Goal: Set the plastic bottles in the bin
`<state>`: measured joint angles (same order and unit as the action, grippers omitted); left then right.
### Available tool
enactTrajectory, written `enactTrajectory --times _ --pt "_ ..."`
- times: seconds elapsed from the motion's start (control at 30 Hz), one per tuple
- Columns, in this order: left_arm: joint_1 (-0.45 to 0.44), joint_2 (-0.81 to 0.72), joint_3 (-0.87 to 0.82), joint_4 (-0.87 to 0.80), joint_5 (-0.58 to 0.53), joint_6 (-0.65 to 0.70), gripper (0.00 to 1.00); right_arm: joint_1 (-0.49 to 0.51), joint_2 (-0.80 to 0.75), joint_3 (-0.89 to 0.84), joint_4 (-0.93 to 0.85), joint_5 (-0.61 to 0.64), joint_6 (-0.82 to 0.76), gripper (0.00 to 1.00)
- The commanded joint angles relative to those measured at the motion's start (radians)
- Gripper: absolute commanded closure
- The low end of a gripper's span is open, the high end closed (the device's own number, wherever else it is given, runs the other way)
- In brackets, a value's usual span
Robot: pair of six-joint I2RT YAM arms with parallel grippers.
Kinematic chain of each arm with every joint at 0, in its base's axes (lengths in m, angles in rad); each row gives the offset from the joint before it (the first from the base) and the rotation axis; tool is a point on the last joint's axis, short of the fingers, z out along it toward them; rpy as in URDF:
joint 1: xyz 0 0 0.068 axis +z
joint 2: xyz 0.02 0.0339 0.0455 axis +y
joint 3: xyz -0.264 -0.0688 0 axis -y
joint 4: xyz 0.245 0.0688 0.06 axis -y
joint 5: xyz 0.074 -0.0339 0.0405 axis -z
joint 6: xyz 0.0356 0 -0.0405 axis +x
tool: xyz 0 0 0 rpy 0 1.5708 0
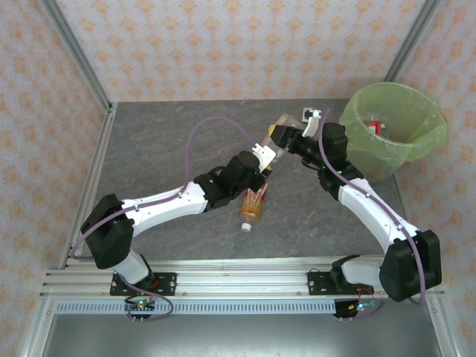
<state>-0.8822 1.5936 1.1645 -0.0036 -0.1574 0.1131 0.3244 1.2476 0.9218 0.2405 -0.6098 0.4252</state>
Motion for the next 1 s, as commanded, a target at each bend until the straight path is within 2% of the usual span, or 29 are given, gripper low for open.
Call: enactTrajectory --times 0.0,0.03,0.1,0.23,0.33,0.53,0.63,0.8,0.97 --pt "-0.001 -0.001 0.041 -0.008 -0.005 -0.015 0.71 -0.008 -0.028 -0.008 0.007 0.027 -0.051 0.57" --pt "-0.001 -0.005 0.035 -0.009 0.006 -0.023 0.56 -0.008 -0.028 -0.007 0.001 0.035 -0.054 0.58" --pt "0.001 -0.019 0.020 -0.008 0.038 -0.035 0.35 -0.007 -0.029 -0.003 -0.011 0.048 -0.058 0.59" --pt "0.021 -0.066 -0.025 -0.003 0.149 -0.077 0.02 -0.007 -0.037 -0.002 -0.035 0.102 -0.066 0.61" --pt "0.059 -0.123 -0.071 0.032 0.235 -0.148 0.00 -0.007 -0.042 0.002 -0.052 0.129 -0.075 0.63" --pt "0.120 -0.254 -0.160 0.108 0.304 -0.221 0.00 -0.007 -0.040 0.014 -0.090 0.182 -0.087 0.66" --pt "0.158 -0.316 -0.205 0.155 0.296 -0.272 0.00 -0.007 -0.042 0.022 -0.111 0.217 -0.102 0.66" --pt "0.197 -0.378 -0.247 0.167 0.107 -0.354 0.00 -0.007 -0.057 0.044 -0.169 0.262 -0.147 0.66" --pt "0.219 -0.388 -0.281 0.171 -0.026 -0.434 0.00 -0.007 -0.100 0.068 -0.226 0.343 -0.204 0.66"
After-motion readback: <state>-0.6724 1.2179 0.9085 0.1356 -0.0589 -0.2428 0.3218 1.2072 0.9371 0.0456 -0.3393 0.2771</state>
